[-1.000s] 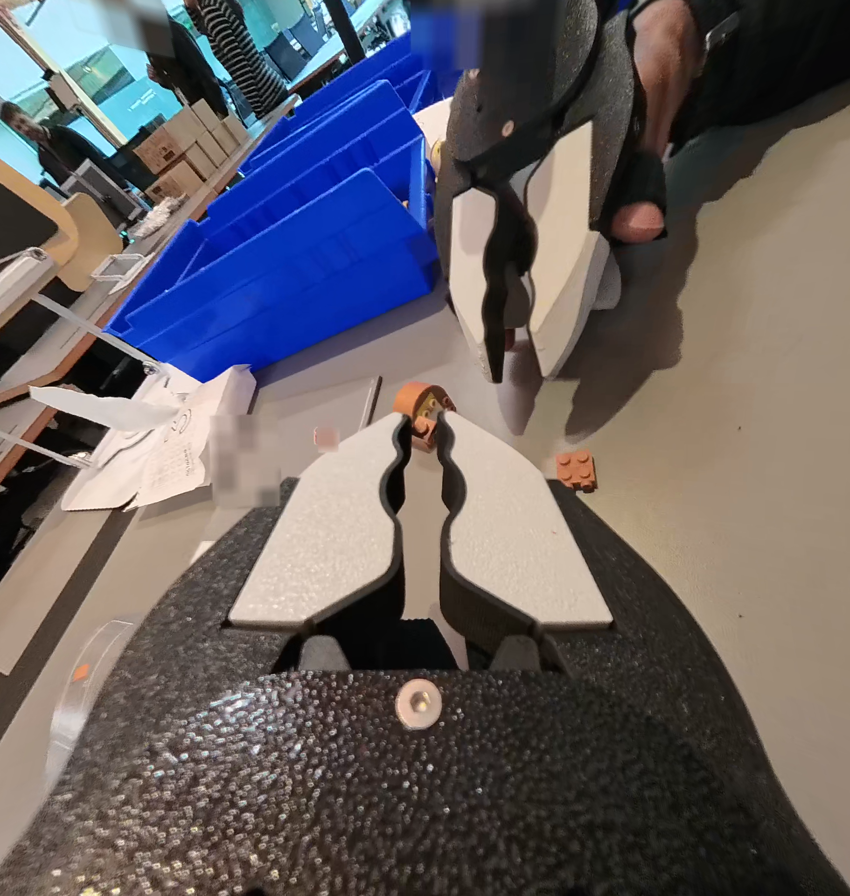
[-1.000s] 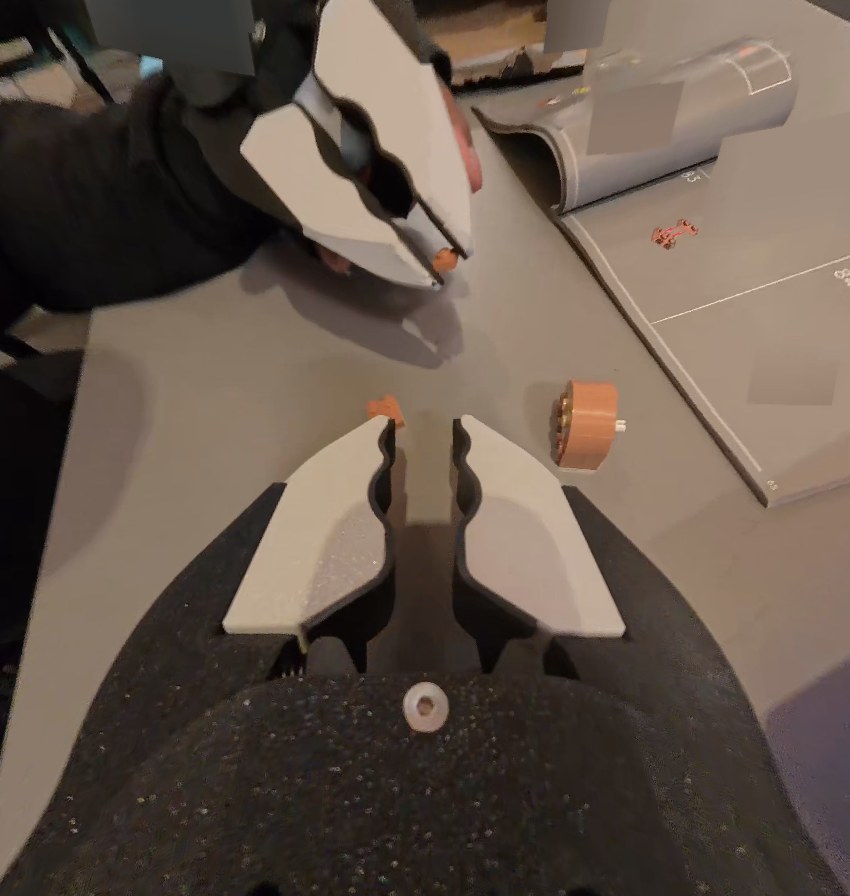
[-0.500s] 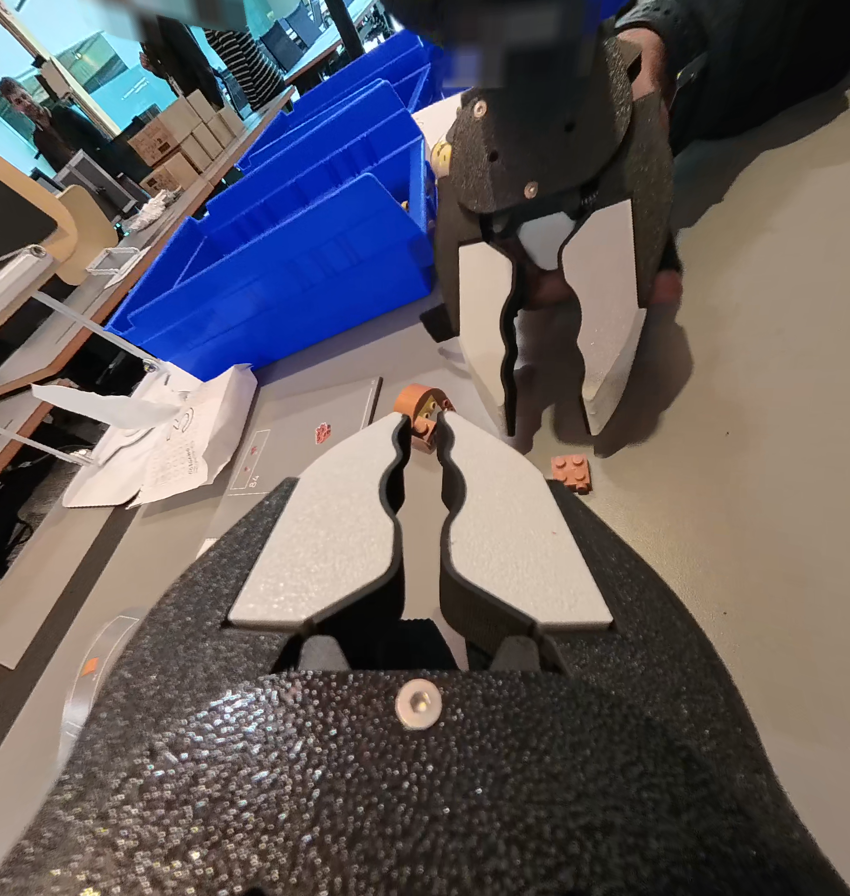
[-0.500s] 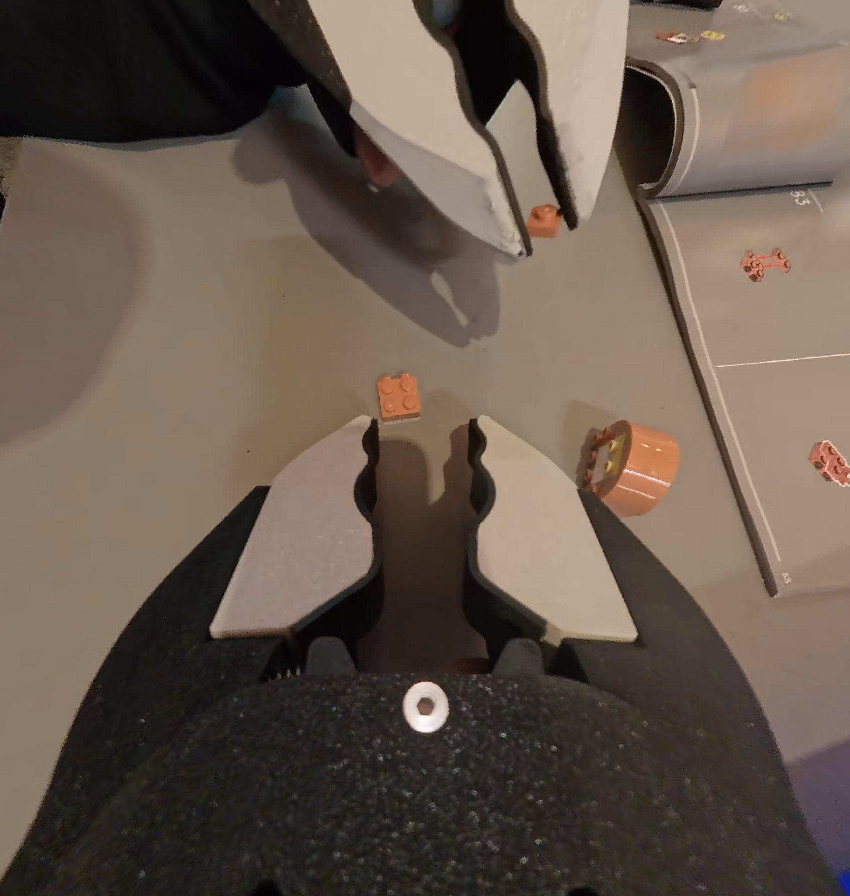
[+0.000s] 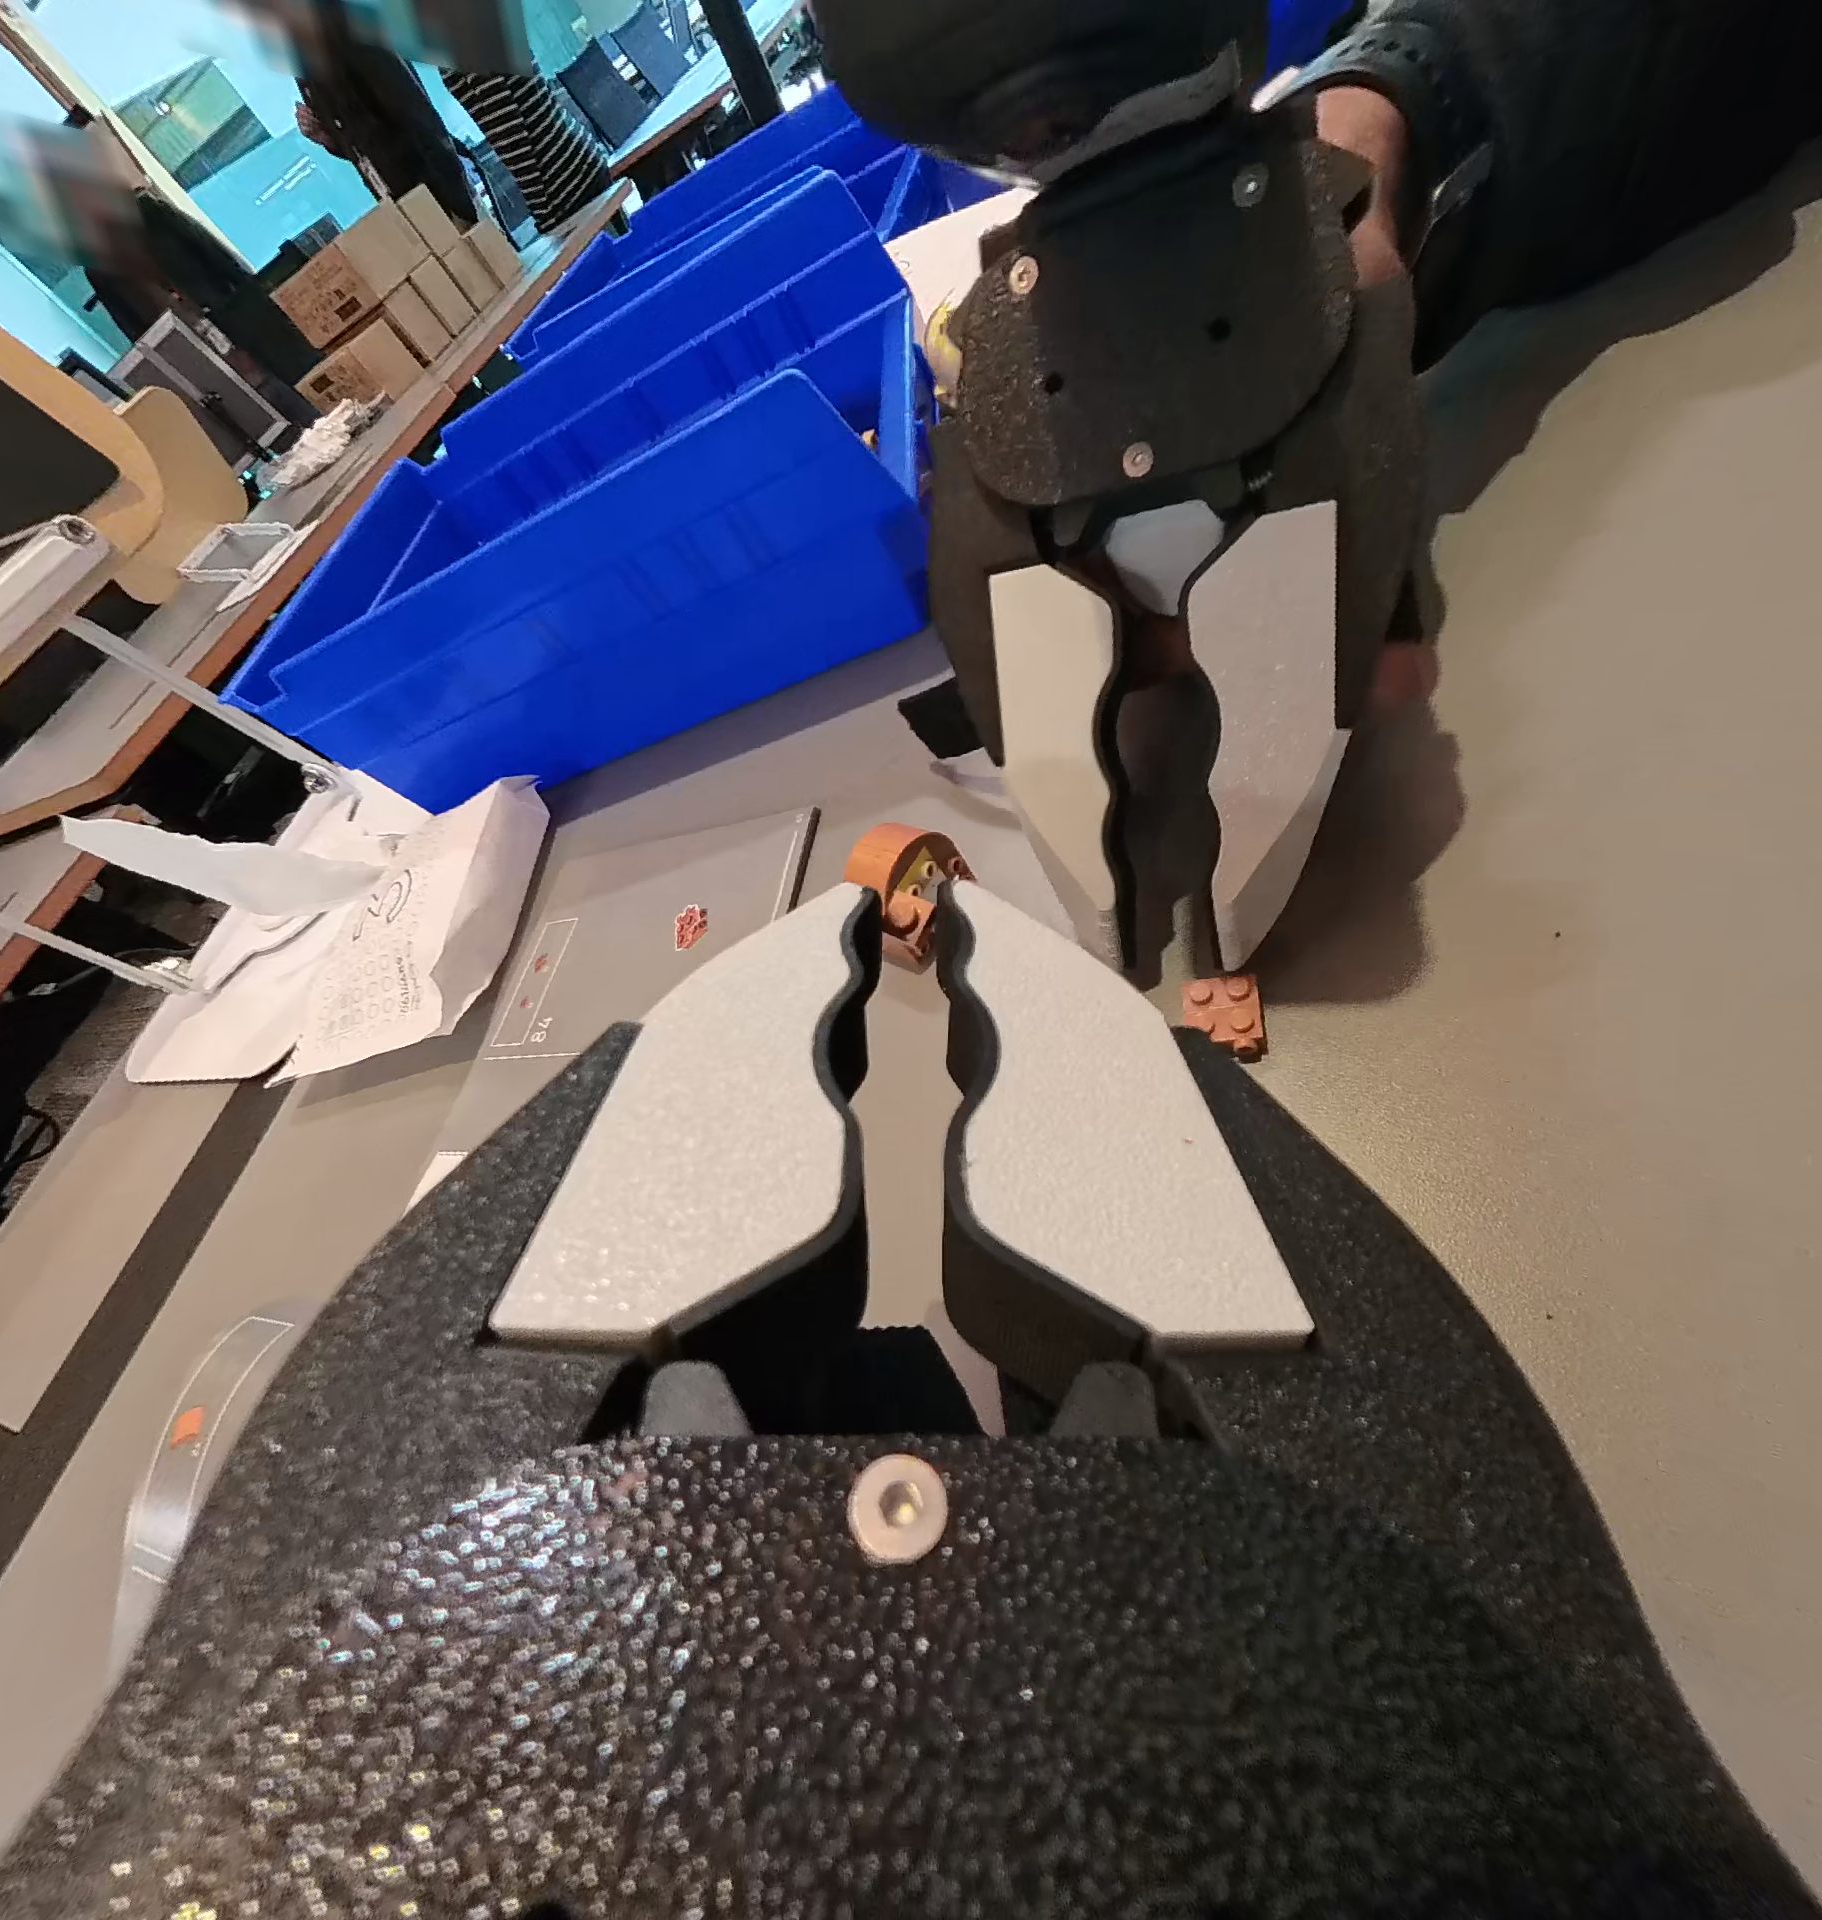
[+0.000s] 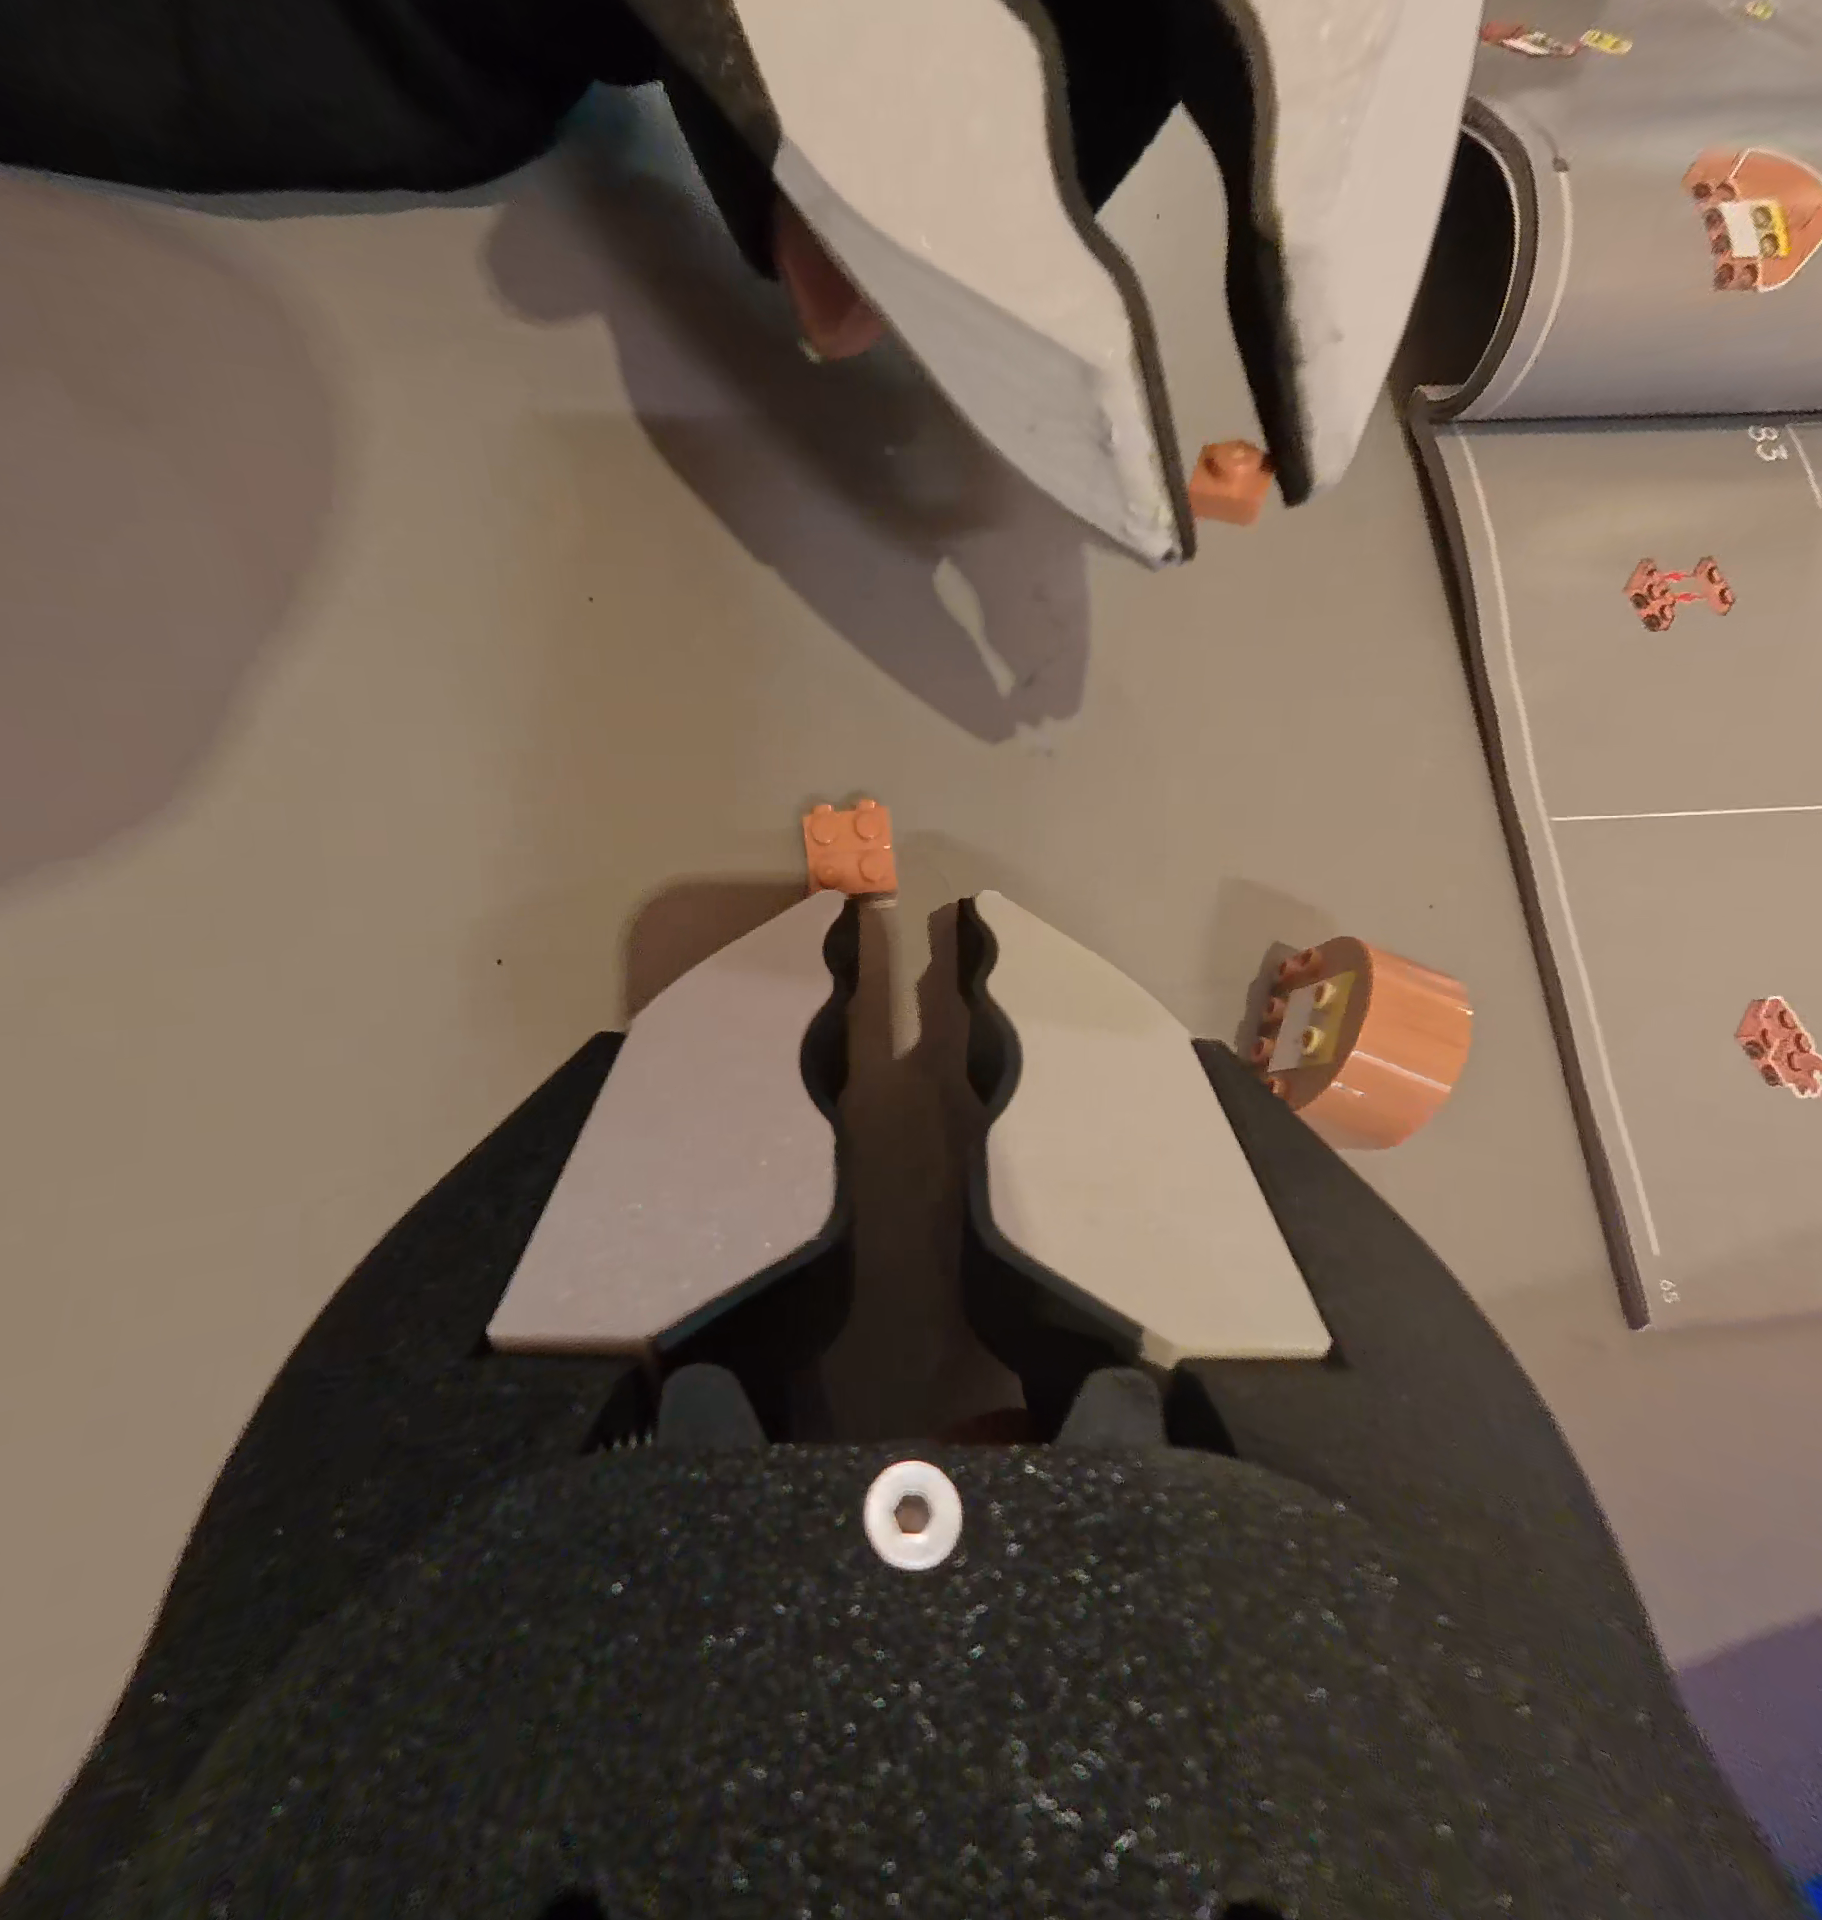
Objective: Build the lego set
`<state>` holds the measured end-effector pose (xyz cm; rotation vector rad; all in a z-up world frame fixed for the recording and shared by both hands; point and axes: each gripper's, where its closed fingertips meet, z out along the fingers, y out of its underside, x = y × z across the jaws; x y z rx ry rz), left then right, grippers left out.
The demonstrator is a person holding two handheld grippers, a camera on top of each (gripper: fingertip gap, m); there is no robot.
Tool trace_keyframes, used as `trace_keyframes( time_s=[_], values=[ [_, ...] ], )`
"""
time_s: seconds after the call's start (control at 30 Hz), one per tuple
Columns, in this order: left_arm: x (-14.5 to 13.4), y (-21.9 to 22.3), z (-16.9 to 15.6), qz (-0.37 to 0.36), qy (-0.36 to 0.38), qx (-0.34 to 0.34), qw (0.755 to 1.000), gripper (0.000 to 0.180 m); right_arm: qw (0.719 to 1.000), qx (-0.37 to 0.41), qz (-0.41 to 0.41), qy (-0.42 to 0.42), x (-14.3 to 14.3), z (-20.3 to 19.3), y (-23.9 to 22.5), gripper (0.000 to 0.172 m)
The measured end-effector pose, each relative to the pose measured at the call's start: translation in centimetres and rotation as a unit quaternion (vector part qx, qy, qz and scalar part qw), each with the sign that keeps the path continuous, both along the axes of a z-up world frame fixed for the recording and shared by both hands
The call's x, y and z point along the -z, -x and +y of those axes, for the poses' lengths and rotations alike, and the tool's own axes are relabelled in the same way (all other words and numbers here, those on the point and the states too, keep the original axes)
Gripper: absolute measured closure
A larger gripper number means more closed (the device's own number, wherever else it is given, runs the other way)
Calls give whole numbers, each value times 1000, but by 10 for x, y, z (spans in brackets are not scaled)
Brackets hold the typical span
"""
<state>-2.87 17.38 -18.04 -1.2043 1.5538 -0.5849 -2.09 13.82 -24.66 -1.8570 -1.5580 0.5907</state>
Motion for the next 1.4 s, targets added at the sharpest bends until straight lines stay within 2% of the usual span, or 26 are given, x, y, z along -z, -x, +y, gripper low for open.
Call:
trace_keyframes(
  time_s=[0.6,0.93,1.17,1.4],
  values=[
    [-1,2,0,4,1,-2,1000,171,1000,-3,-14,-20,2,0,2,151],
    [-2,3,2,5,1,-6,1000,171,999,25,-10,-31,1,8,3,168],
    [-3,4,3,4,0,-8,1000,171,1000,11,4,0,-1,5,-1,153],
    [-3,4,3,5,0,-8,1000,171,1000,2,4,6,-1,-1,3,147]
  ],
)
